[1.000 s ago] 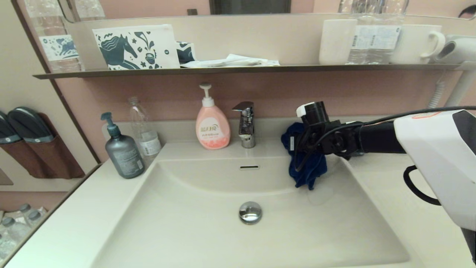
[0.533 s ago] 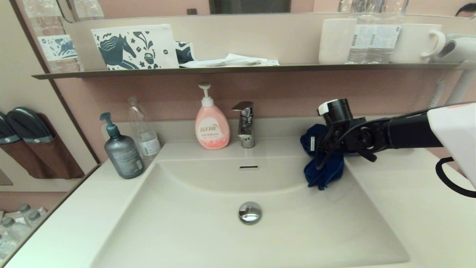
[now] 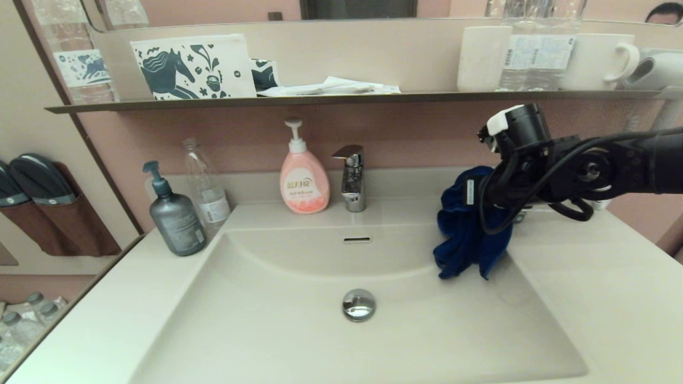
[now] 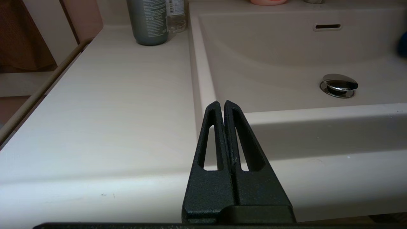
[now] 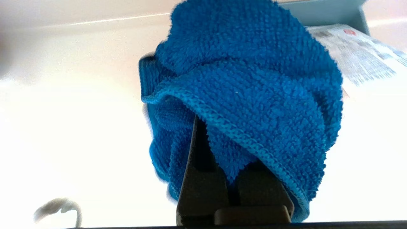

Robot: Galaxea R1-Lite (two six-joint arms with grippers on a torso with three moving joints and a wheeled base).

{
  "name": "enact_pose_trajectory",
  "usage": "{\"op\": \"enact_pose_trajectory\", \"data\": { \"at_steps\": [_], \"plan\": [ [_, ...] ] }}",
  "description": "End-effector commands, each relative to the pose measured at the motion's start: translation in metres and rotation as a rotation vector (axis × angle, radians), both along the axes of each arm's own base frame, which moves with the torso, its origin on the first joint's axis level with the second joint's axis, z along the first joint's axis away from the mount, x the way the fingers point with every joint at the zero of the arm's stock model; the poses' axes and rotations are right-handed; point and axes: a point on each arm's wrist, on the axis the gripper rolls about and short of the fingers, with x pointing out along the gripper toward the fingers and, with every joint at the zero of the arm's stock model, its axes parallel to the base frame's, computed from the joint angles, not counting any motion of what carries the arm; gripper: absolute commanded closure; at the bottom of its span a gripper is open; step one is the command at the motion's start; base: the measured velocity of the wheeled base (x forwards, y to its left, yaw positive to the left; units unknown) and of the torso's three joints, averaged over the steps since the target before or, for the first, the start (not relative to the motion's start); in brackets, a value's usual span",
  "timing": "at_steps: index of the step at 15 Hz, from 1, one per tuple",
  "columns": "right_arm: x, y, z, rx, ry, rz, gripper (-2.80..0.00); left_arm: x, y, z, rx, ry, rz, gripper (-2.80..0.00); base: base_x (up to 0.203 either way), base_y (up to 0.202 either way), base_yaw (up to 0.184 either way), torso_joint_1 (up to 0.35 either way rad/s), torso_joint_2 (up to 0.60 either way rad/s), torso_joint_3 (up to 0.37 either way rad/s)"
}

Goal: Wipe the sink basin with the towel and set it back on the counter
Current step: Wipe the sink

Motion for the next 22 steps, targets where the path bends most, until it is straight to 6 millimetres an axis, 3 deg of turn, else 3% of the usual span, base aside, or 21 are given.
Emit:
{"op": "enact_pose_trajectory", "data": {
  "at_steps": [1,5,11,17,22],
  "plan": [
    [-0.04,-0.005,0.044,0.042,-0.062,0.014,0.0,0.0,0.0,0.0,0.0,0.0,0.0,0.0,0.0,0.0,0.0,0.0,0.0,0.0],
    [-0.087,-0.018,0.076,0.051,-0.05,0.025,0.0,0.0,0.0,0.0,0.001,0.0,0.0,0.0,0.0,0.0,0.0,0.0,0.0,0.0],
    [-0.136,-0.043,0.105,0.041,-0.033,0.01,0.0,0.0,0.0,0.0,0.001,0.002,0.0,0.0,0.0,0.0,0.0,0.0,0.0,0.0],
    [-0.128,-0.1,0.09,-0.083,0.119,-0.282,0.0,0.0,0.0,0.0,0.001,0.002,0.0,0.0,0.0,0.0,0.0,0.0,0.0,0.0],
    [-0.113,-0.146,0.077,-0.126,0.204,-0.416,0.0,0.0,0.0,0.0,0.001,0.0,0.0,0.0,0.0,0.0,0.0,0.0,0.0,0.0]
  ]
}}
